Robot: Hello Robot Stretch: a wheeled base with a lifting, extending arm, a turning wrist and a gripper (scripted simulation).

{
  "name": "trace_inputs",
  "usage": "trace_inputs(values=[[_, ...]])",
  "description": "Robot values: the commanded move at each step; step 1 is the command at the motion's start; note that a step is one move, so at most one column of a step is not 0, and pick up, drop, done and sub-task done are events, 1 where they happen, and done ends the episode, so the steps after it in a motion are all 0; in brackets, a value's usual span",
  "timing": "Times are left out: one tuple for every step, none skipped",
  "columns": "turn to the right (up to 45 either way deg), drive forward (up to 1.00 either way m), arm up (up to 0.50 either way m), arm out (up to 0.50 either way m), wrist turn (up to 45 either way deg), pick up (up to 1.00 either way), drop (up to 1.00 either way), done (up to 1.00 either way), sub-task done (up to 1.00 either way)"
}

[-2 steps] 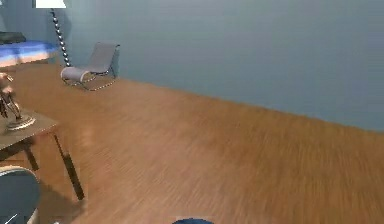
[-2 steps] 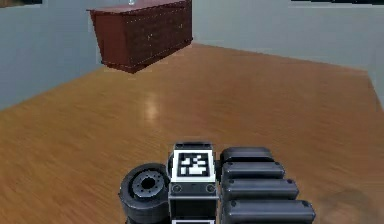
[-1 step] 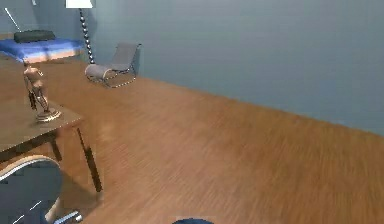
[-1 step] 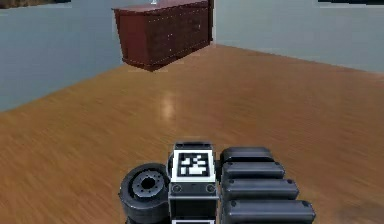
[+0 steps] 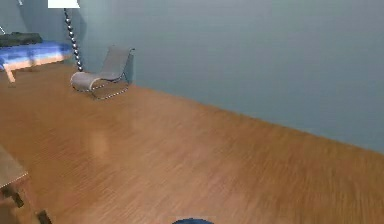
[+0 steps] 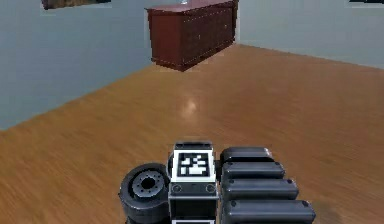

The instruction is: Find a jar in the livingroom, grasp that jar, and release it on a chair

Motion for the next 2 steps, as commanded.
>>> trace_inputs(values=[[-12.0, 0.0, 0.0, 0.0, 0.0, 0.0, 0.0, 0.0, 0.0], [0.0, 0.25, 0.0, 0.0, 0.0, 0.0, 0.0, 0.0, 0.0]])
